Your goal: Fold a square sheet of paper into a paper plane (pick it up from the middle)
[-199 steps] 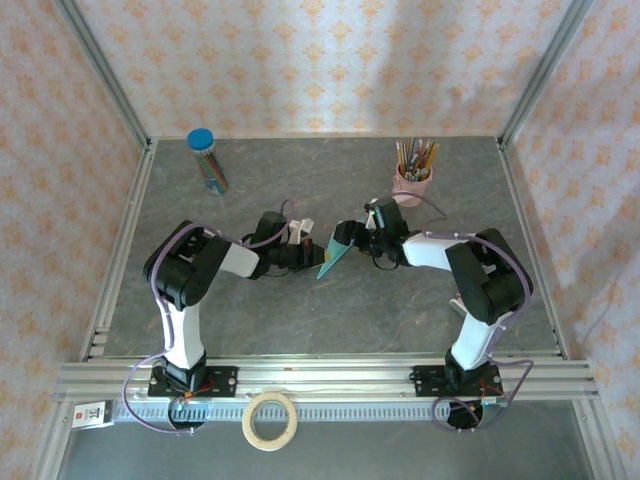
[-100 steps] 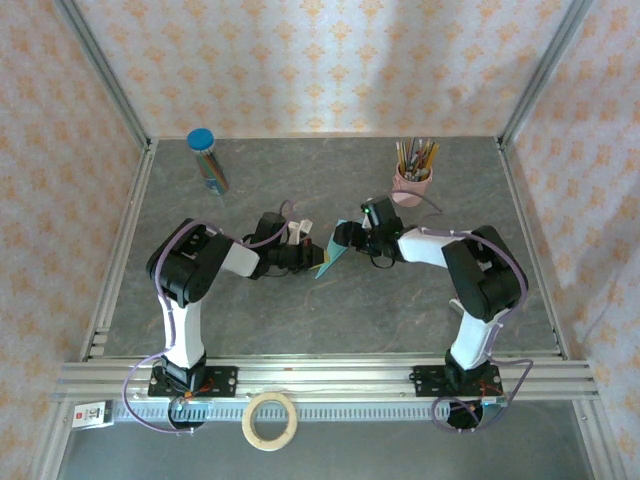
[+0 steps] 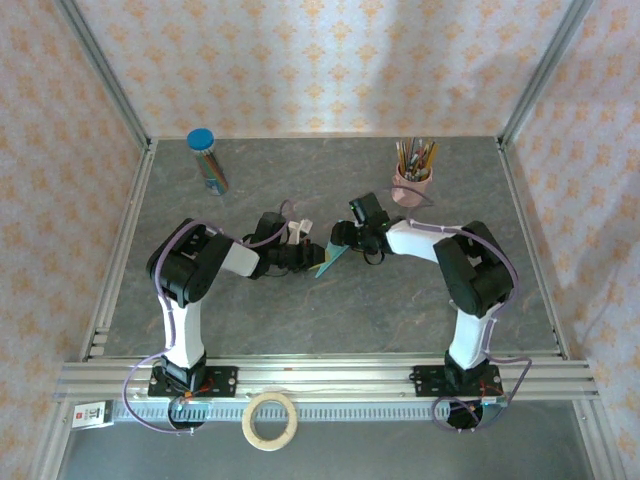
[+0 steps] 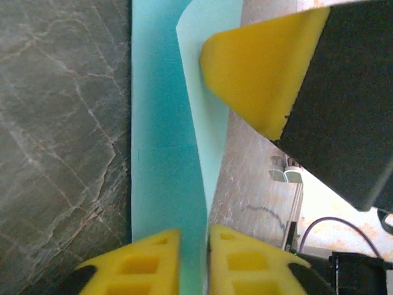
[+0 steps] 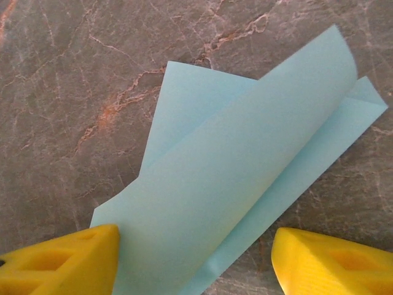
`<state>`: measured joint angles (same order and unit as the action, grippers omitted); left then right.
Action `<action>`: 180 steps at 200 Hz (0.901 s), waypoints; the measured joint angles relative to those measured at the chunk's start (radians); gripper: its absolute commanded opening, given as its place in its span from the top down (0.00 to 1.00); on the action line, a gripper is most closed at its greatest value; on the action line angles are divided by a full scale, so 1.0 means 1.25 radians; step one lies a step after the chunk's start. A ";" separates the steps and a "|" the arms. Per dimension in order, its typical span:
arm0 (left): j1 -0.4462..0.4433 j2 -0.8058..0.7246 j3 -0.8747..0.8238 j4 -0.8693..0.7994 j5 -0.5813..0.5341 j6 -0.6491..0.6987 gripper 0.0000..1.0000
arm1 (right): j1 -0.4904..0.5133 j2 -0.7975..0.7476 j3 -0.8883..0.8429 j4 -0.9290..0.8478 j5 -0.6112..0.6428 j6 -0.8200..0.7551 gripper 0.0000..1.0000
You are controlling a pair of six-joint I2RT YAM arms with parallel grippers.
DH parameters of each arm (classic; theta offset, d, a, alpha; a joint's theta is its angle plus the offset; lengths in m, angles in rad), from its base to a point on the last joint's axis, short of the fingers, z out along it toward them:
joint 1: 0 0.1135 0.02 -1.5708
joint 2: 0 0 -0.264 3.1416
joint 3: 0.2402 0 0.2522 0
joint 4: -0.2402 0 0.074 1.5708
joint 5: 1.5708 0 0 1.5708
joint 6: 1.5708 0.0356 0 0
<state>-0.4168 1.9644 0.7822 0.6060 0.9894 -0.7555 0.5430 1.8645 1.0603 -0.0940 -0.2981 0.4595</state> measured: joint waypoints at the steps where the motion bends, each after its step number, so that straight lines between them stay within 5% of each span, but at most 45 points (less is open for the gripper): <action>1: 0.000 0.000 0.001 -0.001 0.000 -0.001 0.74 | 0.000 0.000 0.000 0.000 0.000 0.000 0.32; 69: 0.000 -0.034 0.022 -0.084 -0.021 0.041 0.61 | 0.004 0.011 0.016 -0.023 0.012 0.000 0.32; 180: -0.002 -0.077 0.067 -0.223 -0.134 0.115 0.55 | 0.004 0.017 0.017 -0.024 0.012 0.000 0.32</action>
<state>-0.4198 1.8683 0.8661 0.3267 0.8219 -0.6121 0.5476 1.8854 1.0813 -0.1242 -0.2836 0.4599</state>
